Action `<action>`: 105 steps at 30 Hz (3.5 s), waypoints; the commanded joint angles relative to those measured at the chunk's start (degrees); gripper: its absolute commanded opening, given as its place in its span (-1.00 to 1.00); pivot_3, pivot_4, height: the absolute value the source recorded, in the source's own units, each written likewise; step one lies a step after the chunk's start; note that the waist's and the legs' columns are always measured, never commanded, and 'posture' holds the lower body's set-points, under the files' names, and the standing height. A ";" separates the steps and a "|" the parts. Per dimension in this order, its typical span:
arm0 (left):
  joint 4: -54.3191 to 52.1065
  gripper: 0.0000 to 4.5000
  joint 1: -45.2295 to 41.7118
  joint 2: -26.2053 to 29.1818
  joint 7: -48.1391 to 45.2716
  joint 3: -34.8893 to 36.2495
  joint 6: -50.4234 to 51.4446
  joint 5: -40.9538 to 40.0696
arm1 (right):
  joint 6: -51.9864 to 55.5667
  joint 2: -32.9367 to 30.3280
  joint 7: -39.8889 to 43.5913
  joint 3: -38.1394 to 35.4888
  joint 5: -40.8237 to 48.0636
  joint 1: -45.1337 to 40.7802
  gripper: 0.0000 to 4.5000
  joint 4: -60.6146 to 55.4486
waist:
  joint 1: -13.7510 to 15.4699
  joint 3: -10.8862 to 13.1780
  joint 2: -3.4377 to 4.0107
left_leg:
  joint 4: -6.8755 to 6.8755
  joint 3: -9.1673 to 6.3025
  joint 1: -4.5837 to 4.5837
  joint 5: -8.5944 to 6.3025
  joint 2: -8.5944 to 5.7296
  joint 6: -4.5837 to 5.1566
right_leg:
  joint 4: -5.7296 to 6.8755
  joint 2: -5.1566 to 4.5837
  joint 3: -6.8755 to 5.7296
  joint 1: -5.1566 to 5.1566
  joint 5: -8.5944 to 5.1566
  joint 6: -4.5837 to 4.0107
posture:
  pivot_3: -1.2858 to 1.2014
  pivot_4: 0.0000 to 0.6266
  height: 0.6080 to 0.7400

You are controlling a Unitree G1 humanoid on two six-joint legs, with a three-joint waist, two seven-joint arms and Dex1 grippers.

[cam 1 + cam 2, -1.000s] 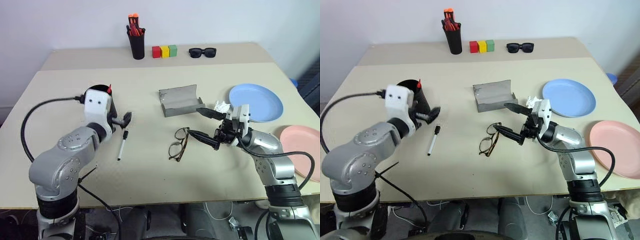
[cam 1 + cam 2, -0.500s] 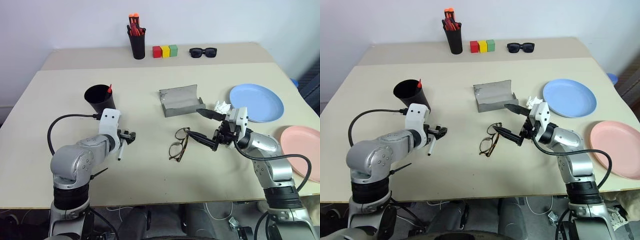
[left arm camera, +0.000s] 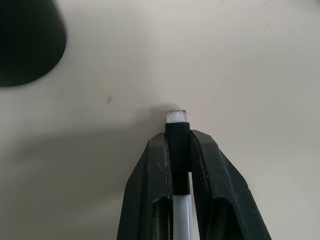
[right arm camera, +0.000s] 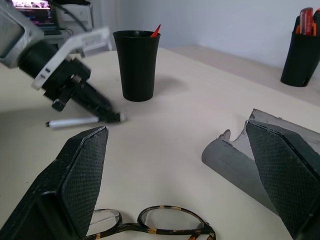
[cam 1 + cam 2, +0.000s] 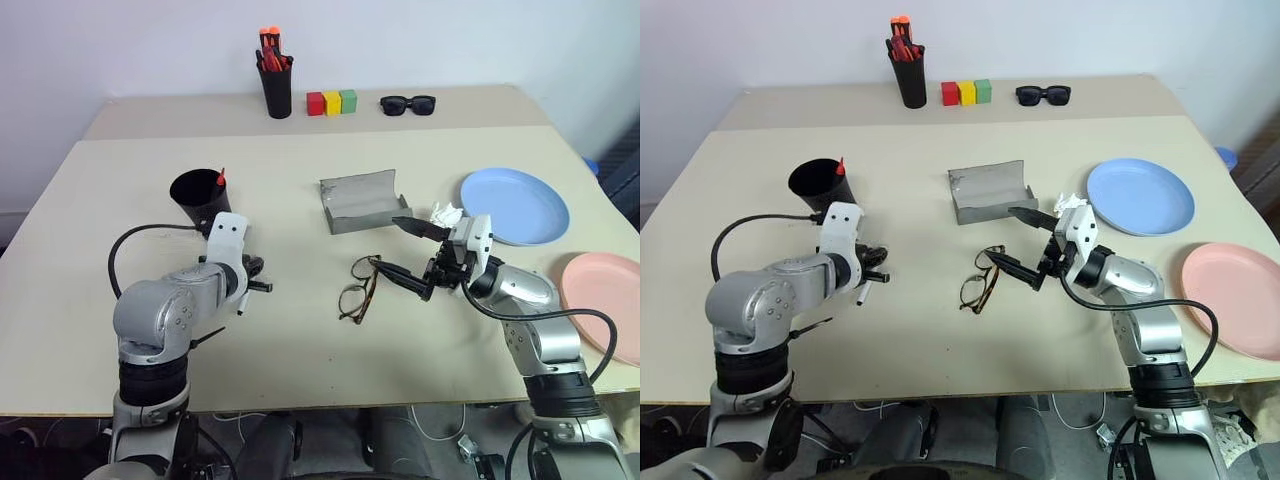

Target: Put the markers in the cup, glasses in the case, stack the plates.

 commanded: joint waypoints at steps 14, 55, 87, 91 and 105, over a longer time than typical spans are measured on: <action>11.20 -0.98 -5.99 8.21 -4.74 12.36 -63.02 11.08 | 0.80 1.34 -0.49 -0.94 2.19 -2.78 1.00 0.61 | -0.30 -0.03 0.05 | -0.04 0.10 0.01 0.00 0.03 0.01 | -0.07 0.01 0.04 -0.06 0.01 -0.01 | 0.03 -0.52 1.00; 21.55 0.99 -3.36 5.88 -20.28 5.42 -68.62 -1.10 | -3.37 1.67 -6.06 -1.06 -3.74 -5.80 1.00 3.90 | -0.39 -0.02 0.04 | 0.01 0.06 -0.01 -0.04 0.00 0.08 | -0.02 -0.01 0.00 -0.04 0.04 0.03 | 0.03 -0.52 1.00; -3.06 0.99 17.08 10.07 -22.46 4.67 -51.51 -11.67 | -19.59 4.06 7.30 12.95 -26.35 -46.64 1.00 65.42 | -1.66 0.01 0.12 | -0.07 0.18 -0.07 -0.05 0.03 0.10 | -0.09 0.02 0.18 -0.19 0.06 -0.03 | 0.03 -0.52 1.00; -3.33 1.00 17.70 9.76 -21.53 4.44 -51.87 -11.19 | -19.04 4.12 8.36 12.50 -27.56 -48.48 0.62 68.44 | -1.79 0.02 0.13 | -0.08 0.19 -0.07 -0.05 0.04 0.09 | -0.05 0.03 0.18 -0.21 0.07 -0.03 | 0.03 -0.52 1.00; -0.65 1.00 15.04 9.19 -20.80 3.94 -52.53 -9.27 | -20.79 4.29 9.98 13.09 -30.44 -48.65 -0.96 69.31 | -1.90 0.02 0.14 | -0.07 0.25 -0.01 -0.04 0.04 0.08 | 0.00 0.05 0.24 -0.21 0.09 -0.06 | 0.03 -0.52 1.00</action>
